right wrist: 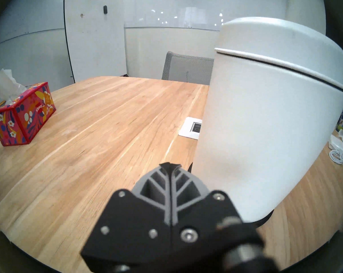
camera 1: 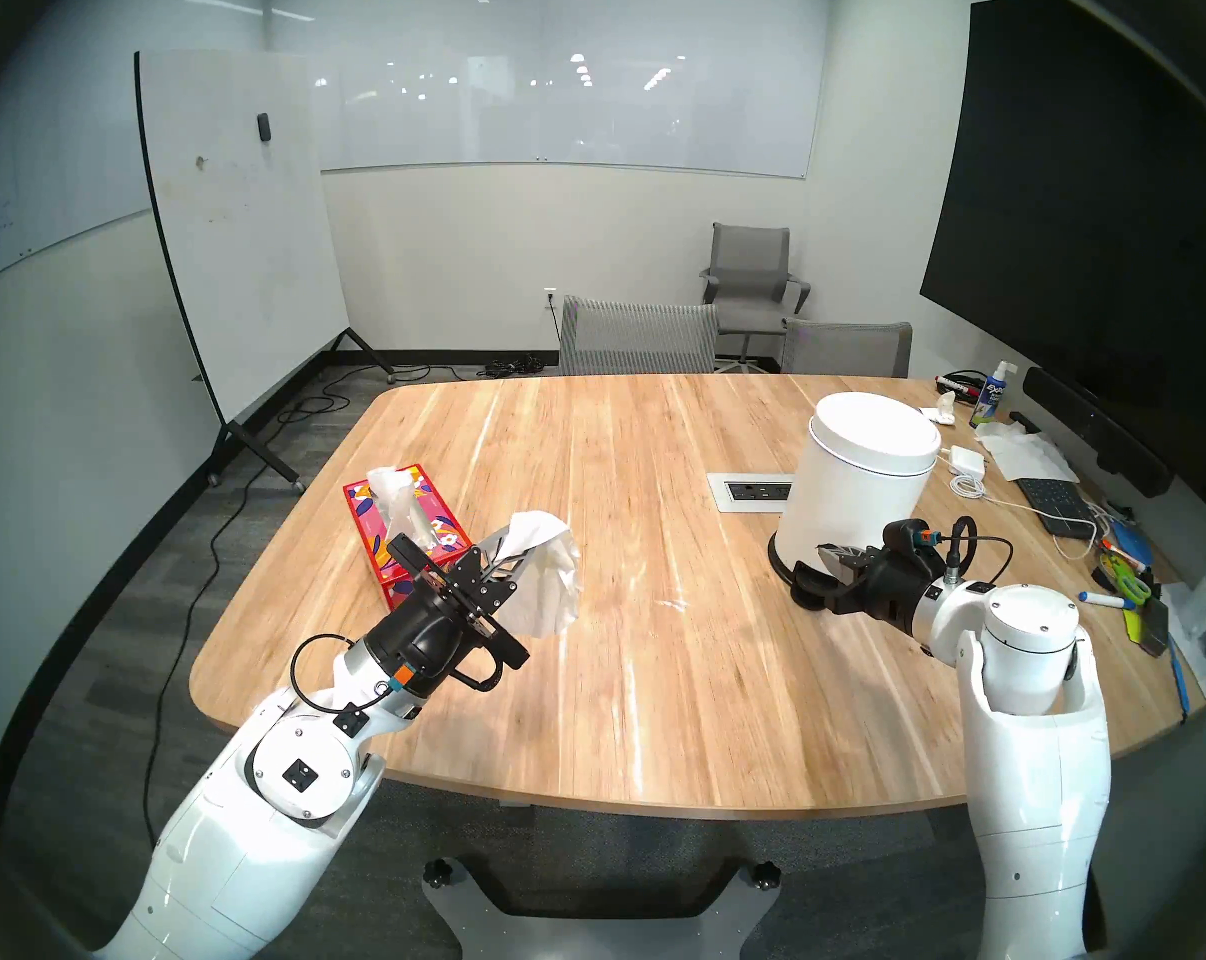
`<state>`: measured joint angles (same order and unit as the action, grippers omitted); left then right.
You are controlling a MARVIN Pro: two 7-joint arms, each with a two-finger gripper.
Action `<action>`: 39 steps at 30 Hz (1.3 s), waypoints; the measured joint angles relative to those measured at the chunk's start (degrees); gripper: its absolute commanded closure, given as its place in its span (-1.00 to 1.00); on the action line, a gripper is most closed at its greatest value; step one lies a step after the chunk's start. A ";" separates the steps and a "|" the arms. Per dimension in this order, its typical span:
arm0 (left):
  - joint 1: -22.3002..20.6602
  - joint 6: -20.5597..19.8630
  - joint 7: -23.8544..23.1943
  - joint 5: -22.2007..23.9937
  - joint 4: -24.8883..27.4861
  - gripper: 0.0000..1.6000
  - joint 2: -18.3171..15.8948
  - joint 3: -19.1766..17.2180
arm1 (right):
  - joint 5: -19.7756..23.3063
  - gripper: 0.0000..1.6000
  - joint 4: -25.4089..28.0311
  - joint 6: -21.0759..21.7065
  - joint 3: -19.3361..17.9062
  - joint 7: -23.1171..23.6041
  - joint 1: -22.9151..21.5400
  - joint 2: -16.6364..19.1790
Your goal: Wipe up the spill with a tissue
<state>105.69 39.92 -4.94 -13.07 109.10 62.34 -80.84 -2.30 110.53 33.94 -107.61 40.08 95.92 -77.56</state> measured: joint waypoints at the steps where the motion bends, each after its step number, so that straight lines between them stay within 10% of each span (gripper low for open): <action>1: 0.00 -0.14 0.02 0.13 -0.08 1.00 0.05 0.09 | 0.13 1.00 0.11 0.63 -0.04 0.25 0.20 -0.06; 17: -0.57 -0.77 0.29 1.03 -1.05 1.00 0.31 0.30 | -1.54 1.00 -2.34 6.05 0.86 0.36 -1.19 0.58; 39: -1.77 -1.20 0.25 1.10 -1.72 1.00 0.75 1.94 | -2.47 1.00 -10.35 2.77 -0.25 0.96 -4.51 2.50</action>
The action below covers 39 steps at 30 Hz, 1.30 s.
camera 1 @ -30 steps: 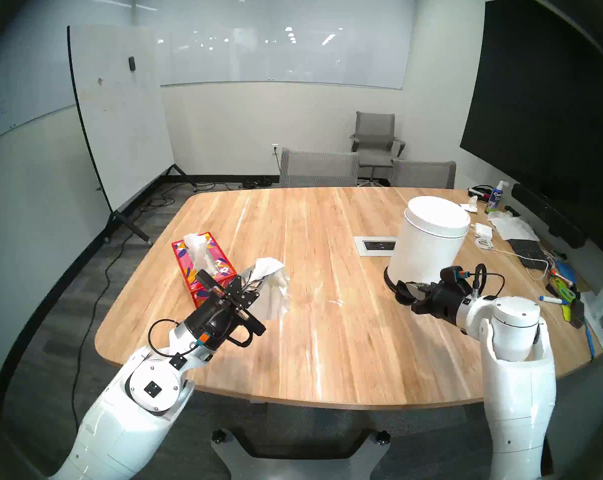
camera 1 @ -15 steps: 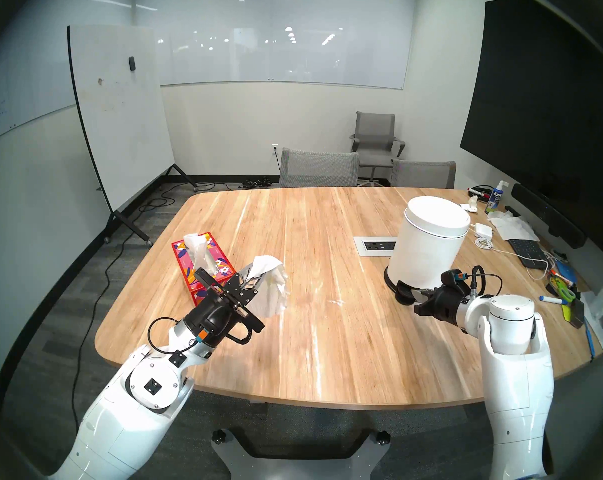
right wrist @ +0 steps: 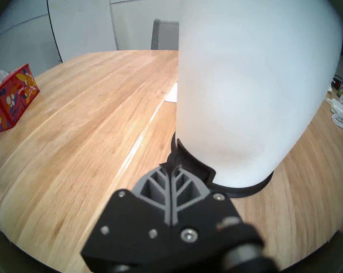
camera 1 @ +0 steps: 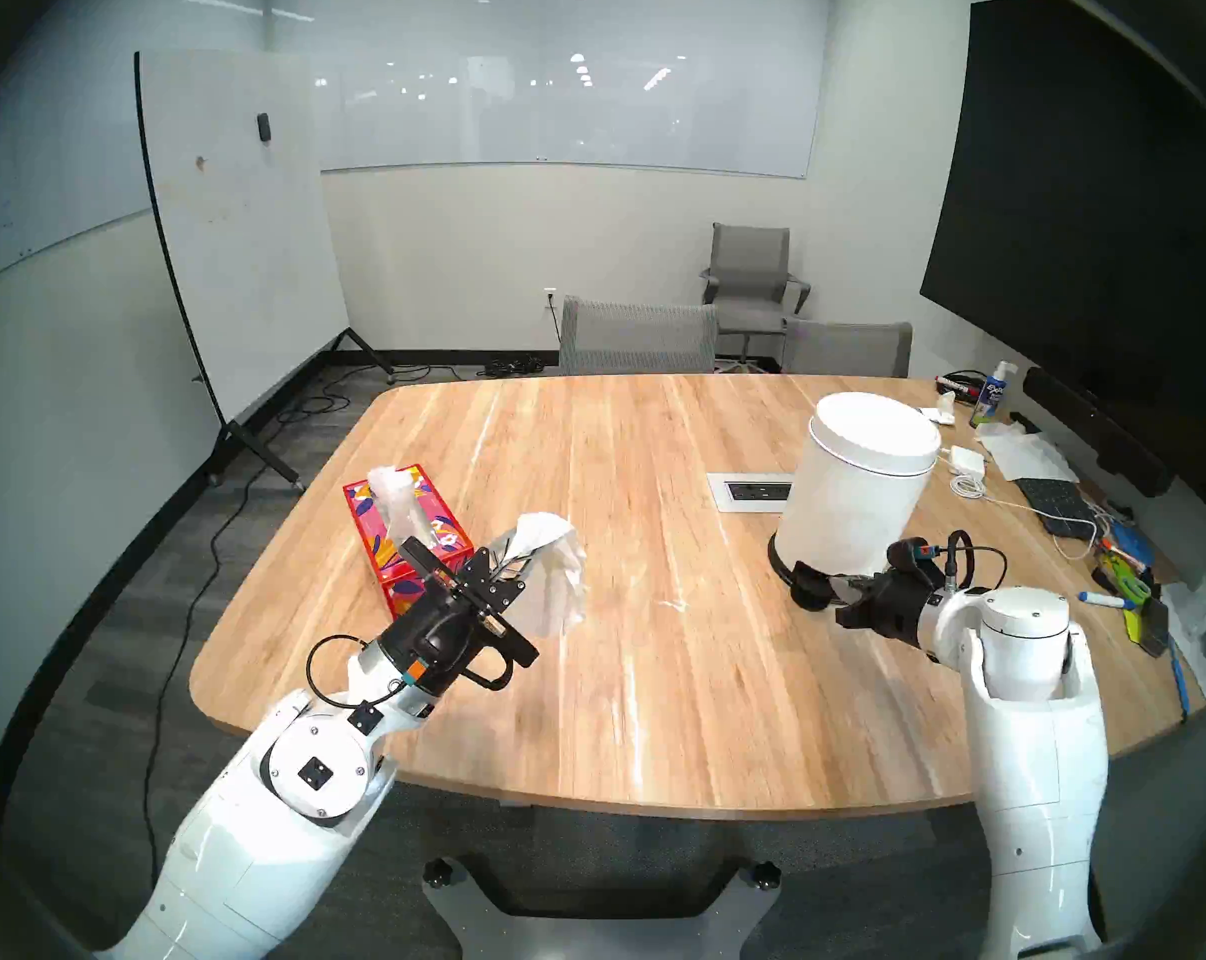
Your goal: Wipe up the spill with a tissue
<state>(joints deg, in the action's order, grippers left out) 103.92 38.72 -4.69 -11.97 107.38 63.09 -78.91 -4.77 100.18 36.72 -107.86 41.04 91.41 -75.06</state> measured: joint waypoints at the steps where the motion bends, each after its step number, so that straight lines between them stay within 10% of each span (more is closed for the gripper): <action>1: -0.04 -0.09 0.00 0.00 0.00 1.00 0.01 0.03 | 0.00 1.00 -0.42 -0.08 0.00 0.04 -0.15 0.06; 39: -2.41 -0.33 0.55 -0.03 -4.78 1.00 0.86 1.53 | -1.23 1.00 -16.93 -6.66 4.42 0.21 -9.27 2.71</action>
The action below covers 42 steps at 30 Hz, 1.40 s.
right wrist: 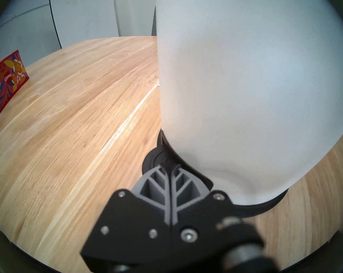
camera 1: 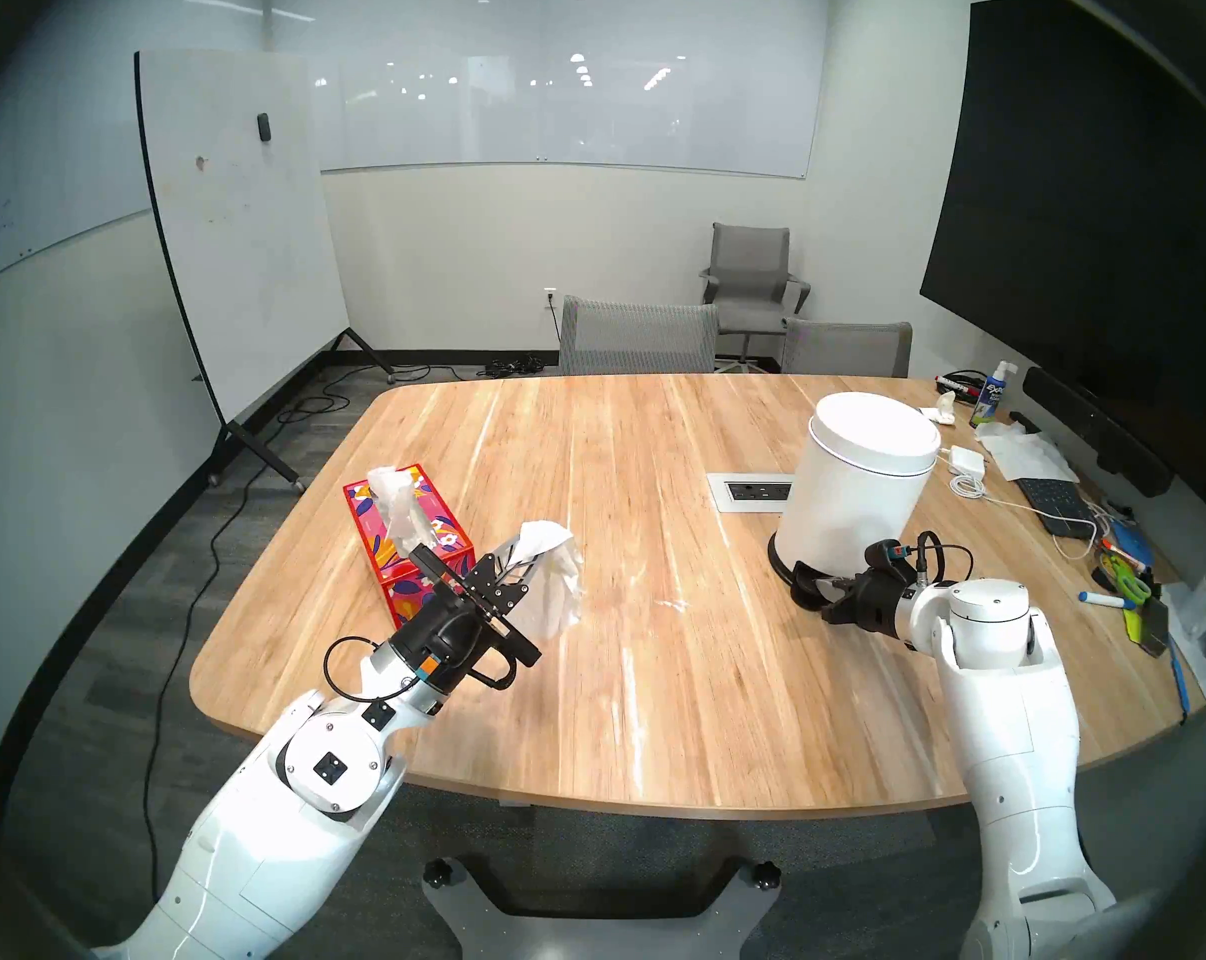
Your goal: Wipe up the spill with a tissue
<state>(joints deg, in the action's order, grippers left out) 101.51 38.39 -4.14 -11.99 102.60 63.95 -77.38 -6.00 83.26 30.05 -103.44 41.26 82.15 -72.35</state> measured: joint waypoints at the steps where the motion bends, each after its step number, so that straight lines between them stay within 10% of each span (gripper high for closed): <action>1: -0.07 -0.05 0.00 0.06 -0.03 1.00 0.04 0.05 | 0.06 1.00 -0.35 0.01 0.03 0.18 -0.25 0.12; 36: -4.77 -5.23 0.29 1.03 -4.09 1.00 2.80 5.58 | -1.00 1.00 -16.38 -3.10 6.04 9.14 -11.13 5.27; 38: -5.11 -5.22 0.32 0.85 -4.30 1.00 2.95 5.87 | -1.00 0.12 -17.23 -3.52 6.19 9.48 -11.68 5.36; 39: -5.34 -5.22 0.36 0.70 -4.39 1.00 3.05 6.06 | -1.00 -1.00 -17.77 -3.75 6.28 9.73 -12.03 5.41; 42: -5.72 -5.21 0.44 0.40 -4.53 1.00 3.23 6.40 | -0.89 -1.00 -18.90 -4.05 6.78 10.49 -12.69 5.31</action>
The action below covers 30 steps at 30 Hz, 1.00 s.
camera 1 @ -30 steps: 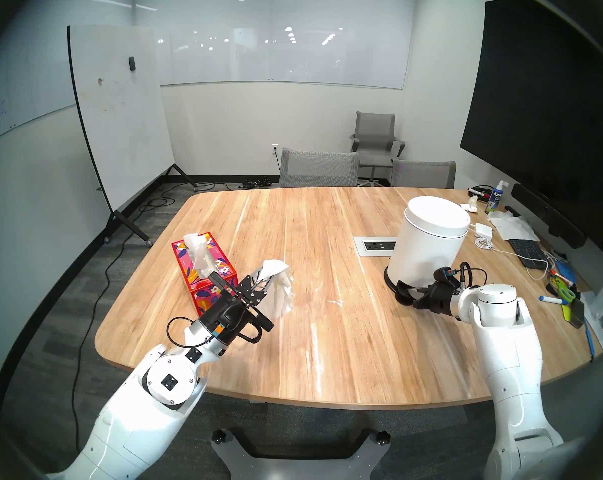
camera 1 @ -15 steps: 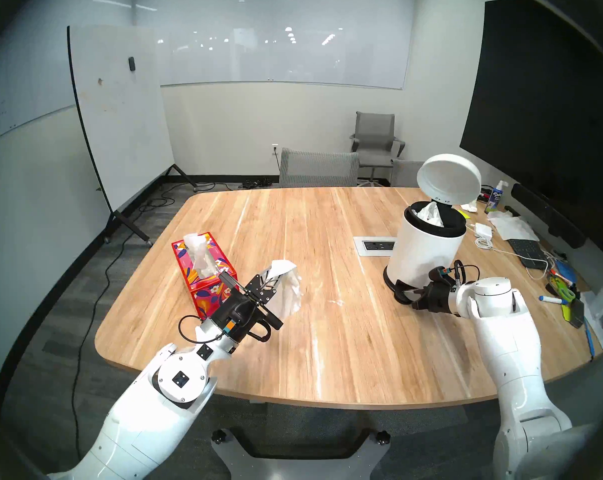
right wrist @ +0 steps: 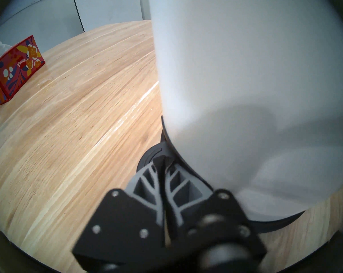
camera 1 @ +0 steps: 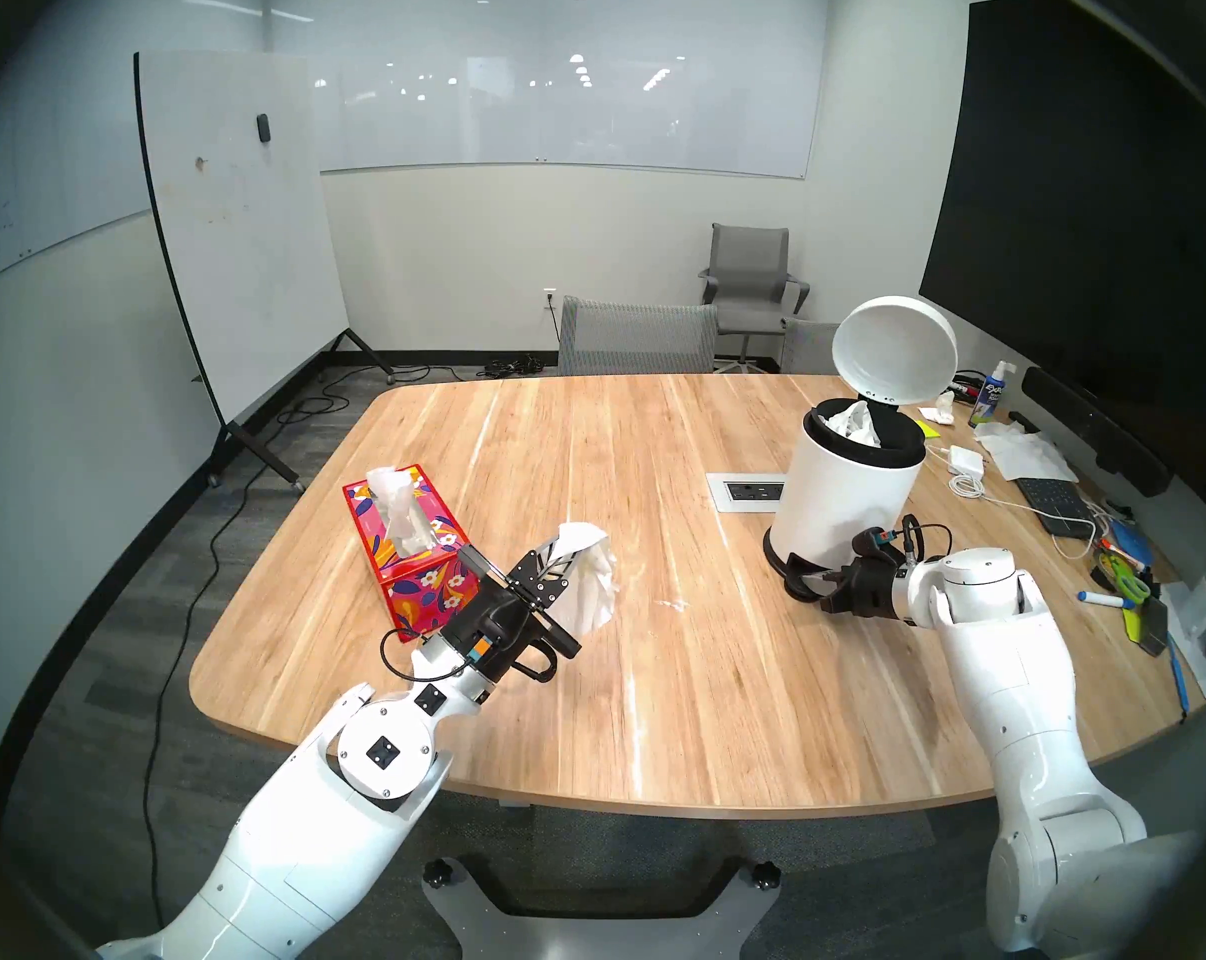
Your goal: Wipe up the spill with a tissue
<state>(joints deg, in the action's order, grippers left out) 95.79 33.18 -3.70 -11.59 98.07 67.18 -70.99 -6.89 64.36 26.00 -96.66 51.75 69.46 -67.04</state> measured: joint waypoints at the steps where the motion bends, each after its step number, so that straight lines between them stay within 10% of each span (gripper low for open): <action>1: -0.12 0.00 0.04 -0.07 -0.06 1.00 0.04 0.09 | 0.07 -1.00 -0.29 -0.08 0.14 0.31 -0.25 -0.06; 14: -1.75 -0.48 0.26 -0.24 -0.24 1.00 0.61 0.64 | 0.13 -1.00 -1.74 -0.16 0.41 1.27 -1.36 -0.14; 15: -1.75 -0.53 0.30 -0.25 -0.12 1.00 0.61 0.64 | 0.13 -0.86 -1.57 -0.16 0.40 1.25 -1.26 -0.18; 16: -1.74 -0.56 0.33 -0.26 -0.03 1.00 0.60 0.64 | 0.13 0.54 -1.47 -0.16 0.39 1.21 -1.19 -0.20; 17: -1.72 -0.57 0.34 -0.27 0.05 1.00 0.59 0.63 | 0.13 1.00 -1.39 -0.13 0.35 1.14 -1.14 -0.24; 30: -0.70 -0.49 0.57 -0.31 0.53 1.00 0.09 0.21 | 0.43 1.00 -1.63 -0.05 -0.72 0.51 -1.28 -0.19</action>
<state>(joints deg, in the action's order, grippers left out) 95.09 32.69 -3.13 -11.90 98.60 67.28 -70.77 -6.46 62.73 25.95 -97.37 52.26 68.18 -67.23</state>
